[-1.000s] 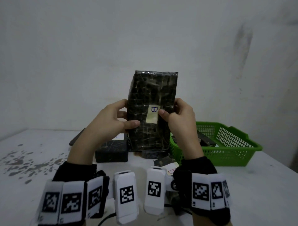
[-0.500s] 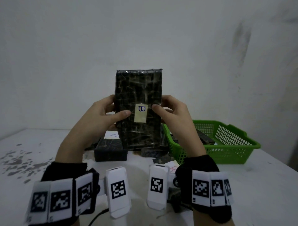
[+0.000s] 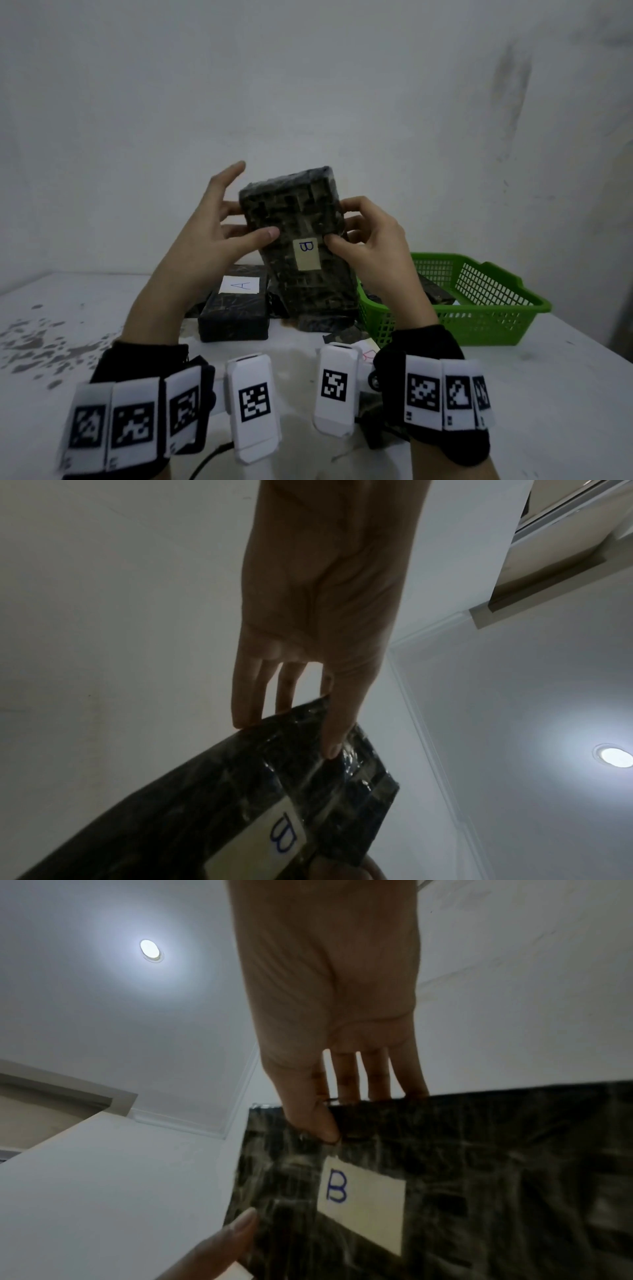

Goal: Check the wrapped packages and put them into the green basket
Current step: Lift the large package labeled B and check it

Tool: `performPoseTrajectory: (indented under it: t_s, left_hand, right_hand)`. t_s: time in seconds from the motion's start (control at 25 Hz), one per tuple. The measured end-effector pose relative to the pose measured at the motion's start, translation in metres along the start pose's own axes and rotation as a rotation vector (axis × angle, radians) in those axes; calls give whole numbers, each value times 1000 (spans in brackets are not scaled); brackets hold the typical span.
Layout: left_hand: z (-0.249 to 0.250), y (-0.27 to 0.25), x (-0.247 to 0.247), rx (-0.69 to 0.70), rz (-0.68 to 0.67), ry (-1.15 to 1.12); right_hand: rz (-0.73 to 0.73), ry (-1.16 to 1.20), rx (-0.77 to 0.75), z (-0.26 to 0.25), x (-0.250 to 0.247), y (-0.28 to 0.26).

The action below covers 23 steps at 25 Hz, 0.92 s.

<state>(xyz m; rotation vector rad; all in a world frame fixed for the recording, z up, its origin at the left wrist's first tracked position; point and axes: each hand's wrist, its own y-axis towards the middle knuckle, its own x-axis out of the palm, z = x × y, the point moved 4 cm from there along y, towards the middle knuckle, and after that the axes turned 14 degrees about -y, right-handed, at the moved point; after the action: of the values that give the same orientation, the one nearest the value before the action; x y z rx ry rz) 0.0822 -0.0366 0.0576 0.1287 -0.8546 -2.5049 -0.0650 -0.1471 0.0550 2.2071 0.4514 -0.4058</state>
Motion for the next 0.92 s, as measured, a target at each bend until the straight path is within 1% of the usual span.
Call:
performPoseTrajectory:
  t_s: [0.12, 0.16, 0.24, 0.36, 0.44, 0.48, 0.56, 0.6, 0.72, 0.76, 0.84, 0.92]
  left_hand:
    - [1, -1, 0, 66, -22, 78]
    - [0, 0, 0, 71, -13, 103]
    - [-1, 1, 0, 36, 20, 63]
    - [-4, 3, -3, -45, 55, -74]
    - [-4, 2, -2, -93, 55, -146]
    - [-5, 1, -1, -117, 53, -177]
    - [-7, 0, 1, -164, 46, -206]
    - [-9, 0, 2, -177, 47, -164]
    - [-10, 0, -2, -140, 35, 172]
    - [-9, 1, -3, -124, 45, 211]
    - [-8, 0, -1, -110, 57, 168]
    - [-8, 0, 2, -106, 73, 92]
  right_hand:
    - [-33, -19, -65, -3, 2, 0]
    - [-31, -15, -79, -4, 3, 0]
    - [-38, -20, -81, -4, 2, 1]
    - [-35, -146, -28, 6, -3, 3]
    - [0, -169, 66, 17, -8, 4]
    - [17, -126, 113, 22, -10, 4]
    - [32, 47, 178, 28, -12, 2]
    - [33, 116, 183, 30, -14, 2]
    - [57, 219, 209, 33, -17, 4]
    - [67, 259, 234, 32, -17, 4]
    - [68, 350, 268, 34, -18, 4]
    - [15, 369, 260, 32, -18, 4]
